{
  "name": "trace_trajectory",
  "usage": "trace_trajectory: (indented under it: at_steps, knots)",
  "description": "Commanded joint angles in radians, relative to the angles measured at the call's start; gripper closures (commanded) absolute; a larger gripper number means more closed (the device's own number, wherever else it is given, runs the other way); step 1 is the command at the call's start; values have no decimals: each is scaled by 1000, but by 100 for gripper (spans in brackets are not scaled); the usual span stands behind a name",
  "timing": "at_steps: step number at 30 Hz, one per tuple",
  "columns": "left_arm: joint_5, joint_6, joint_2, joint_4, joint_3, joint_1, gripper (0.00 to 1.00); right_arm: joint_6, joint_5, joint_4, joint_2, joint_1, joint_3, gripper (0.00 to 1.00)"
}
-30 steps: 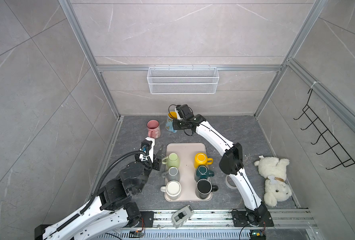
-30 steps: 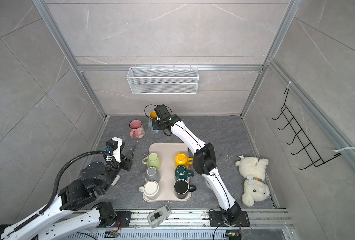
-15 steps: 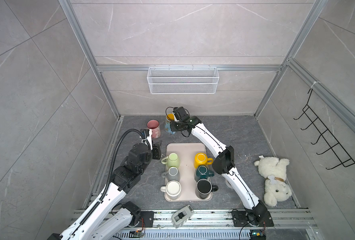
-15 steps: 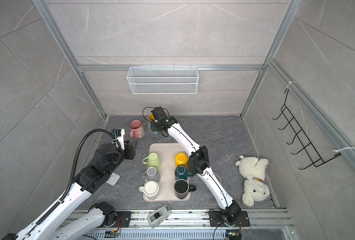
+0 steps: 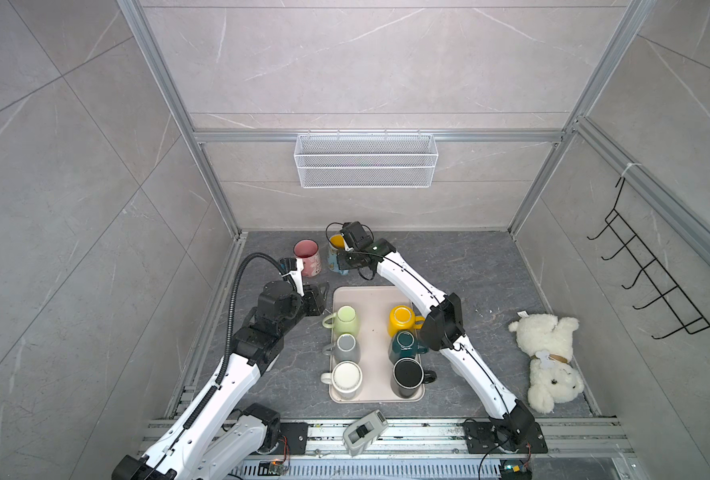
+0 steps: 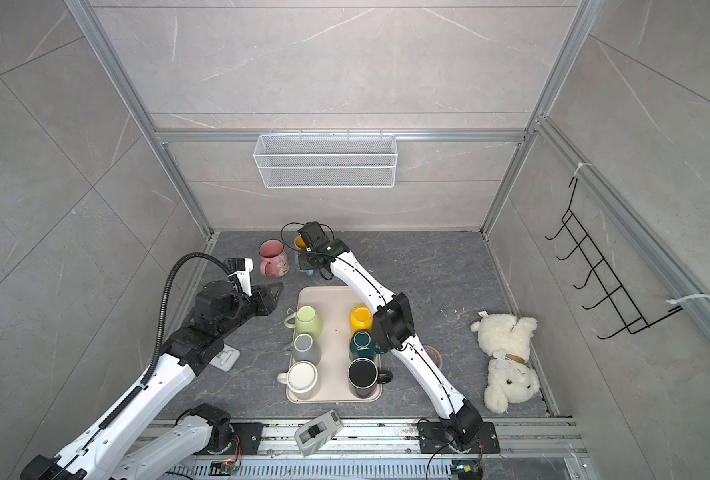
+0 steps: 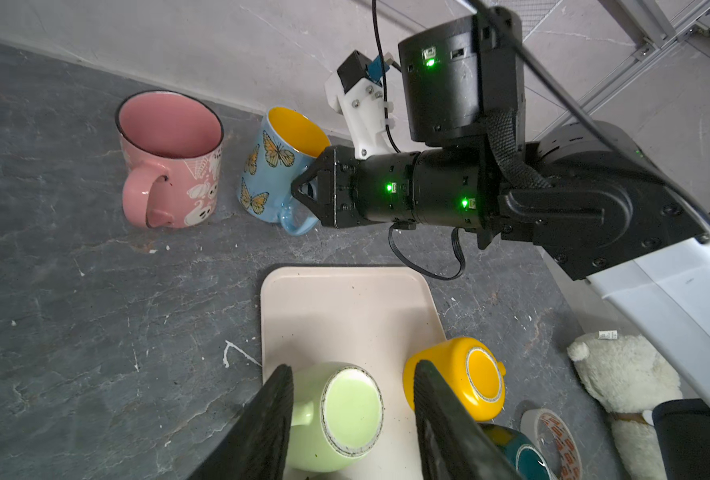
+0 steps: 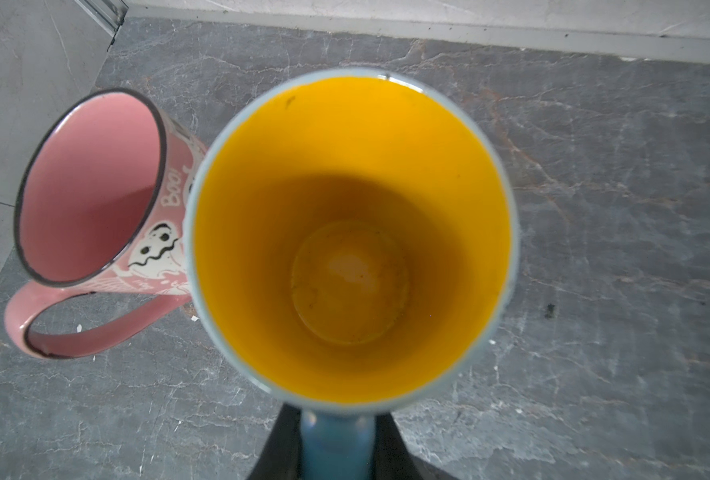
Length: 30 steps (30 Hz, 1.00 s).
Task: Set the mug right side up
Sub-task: 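Lower the blue mug upright onto the table beside the pink mug with the right gripper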
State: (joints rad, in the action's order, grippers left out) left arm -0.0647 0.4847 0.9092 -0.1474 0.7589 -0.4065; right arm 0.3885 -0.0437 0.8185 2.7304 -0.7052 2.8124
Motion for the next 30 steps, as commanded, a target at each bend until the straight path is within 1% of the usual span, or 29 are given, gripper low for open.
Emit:
trace_trajectory:
  at_steps: [1,17,18,21,23,26,30]
  knots:
    - [-53,32,-3,68,2,9,49,-23,-41,-111,-5,-15,27,100]
    - [-61,9,-29,56,-9,19,49,-45,-90,-100,16,-37,31,100]
    - [-63,9,-29,56,-10,20,49,-46,-89,-100,16,-39,30,98]
    - [-64,8,-34,55,-12,20,49,-47,-87,-99,16,-43,30,82]
    - [-63,8,-39,51,-13,21,49,-46,-87,-98,16,-45,30,75]
    - [-60,5,-48,44,-15,20,49,-43,-83,-98,16,-47,31,71]
    - [-57,0,-61,39,-25,20,49,-38,-78,-95,17,-50,29,67]
